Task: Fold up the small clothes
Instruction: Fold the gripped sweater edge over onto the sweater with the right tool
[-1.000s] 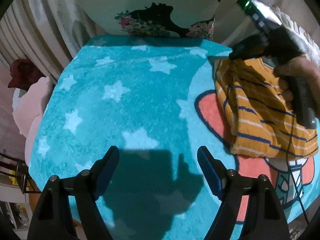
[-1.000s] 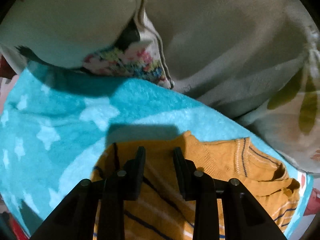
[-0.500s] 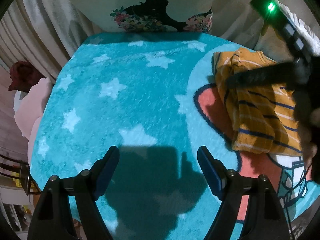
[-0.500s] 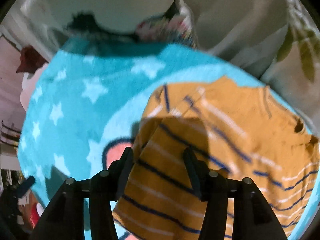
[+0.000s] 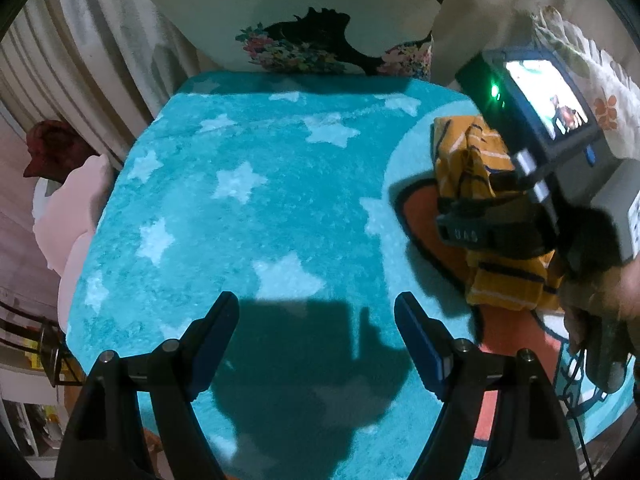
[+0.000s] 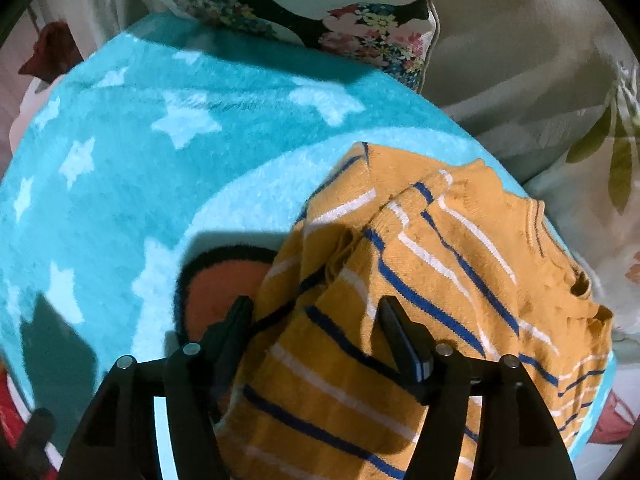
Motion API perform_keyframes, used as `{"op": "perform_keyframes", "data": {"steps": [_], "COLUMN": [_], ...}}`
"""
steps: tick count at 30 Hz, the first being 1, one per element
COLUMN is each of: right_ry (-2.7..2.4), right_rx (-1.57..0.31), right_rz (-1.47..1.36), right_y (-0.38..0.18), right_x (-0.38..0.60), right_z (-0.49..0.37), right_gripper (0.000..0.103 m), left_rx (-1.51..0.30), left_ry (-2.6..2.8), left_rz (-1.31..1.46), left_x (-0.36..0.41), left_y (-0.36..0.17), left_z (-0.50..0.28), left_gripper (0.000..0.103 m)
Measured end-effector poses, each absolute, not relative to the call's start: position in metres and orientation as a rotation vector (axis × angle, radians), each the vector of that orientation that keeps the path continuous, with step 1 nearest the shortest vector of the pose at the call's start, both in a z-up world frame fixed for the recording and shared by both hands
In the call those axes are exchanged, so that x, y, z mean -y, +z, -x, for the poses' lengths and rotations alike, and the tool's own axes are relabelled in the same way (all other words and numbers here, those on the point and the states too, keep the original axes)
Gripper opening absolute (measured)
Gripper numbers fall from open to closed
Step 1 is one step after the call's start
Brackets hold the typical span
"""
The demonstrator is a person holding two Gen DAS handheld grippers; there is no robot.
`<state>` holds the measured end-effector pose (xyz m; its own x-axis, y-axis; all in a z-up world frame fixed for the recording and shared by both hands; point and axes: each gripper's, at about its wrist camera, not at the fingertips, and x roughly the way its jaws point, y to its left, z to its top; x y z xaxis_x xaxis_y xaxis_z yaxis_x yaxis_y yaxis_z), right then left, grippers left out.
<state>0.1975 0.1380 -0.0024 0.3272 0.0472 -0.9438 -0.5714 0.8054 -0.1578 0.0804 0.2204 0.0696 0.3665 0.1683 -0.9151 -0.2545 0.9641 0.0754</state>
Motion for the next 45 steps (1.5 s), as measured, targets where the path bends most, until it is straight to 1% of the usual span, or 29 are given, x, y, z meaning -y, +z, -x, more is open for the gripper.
{"op": "perform_keyframes", "data": {"steps": [12,17,21,23,26,28,31,34,37,45], "right_ry": [0.400,0.398,0.398,0.399,0.401,0.403,0.408,0.419,0.439,0.511], "right_rx": [-1.124,-1.121,-1.118,-1.117,-1.107,-1.093,-1.084,-1.093,-1.103,-1.099], "right_rz": [0.585,0.588,0.595,0.599,0.614,0.620,0.603,0.532,0.444,0.075], "right_y": [-0.015,-0.013,-0.011,-0.011,-0.010,-0.007,-0.002,0.004,0.011,0.053], "right_x": [-0.150,-0.150,-0.149,-0.149,-0.149,-0.148,-0.143,-0.134,-0.123,-0.059], "right_z": [-0.181,-0.180,-0.178,-0.180,-0.177,-0.175,-0.173,-0.177,-0.180,-0.194], "right_gripper": [0.067,0.066,0.064,0.062,0.052,0.039,0.028,0.023,0.022,0.020], "left_rx": [-1.033,-1.016,-1.021,-1.021,-1.021,-1.022,-1.029,-1.033,-1.040,-1.067], "left_ry": [0.235,0.234,0.237,0.240,0.246,0.249,0.249,0.255,0.261,0.309], "left_rz": [0.140,0.137,0.137,0.138,0.140,0.138,0.133,0.122,0.114,0.113], "left_x": [-0.225,-0.225,-0.224,-0.225,-0.226,-0.227,-0.226,-0.222,-0.216,-0.187], "left_y": [0.118,0.125,0.126,0.126,0.124,0.123,0.121,0.120,0.120,0.116], "left_z": [-0.067,-0.067,-0.066,-0.066,-0.066,-0.066,-0.067,-0.067,-0.066,-0.055], "left_gripper": [0.079,0.079,0.079,0.079,0.079,0.079,0.079,0.079,0.079,0.079]}}
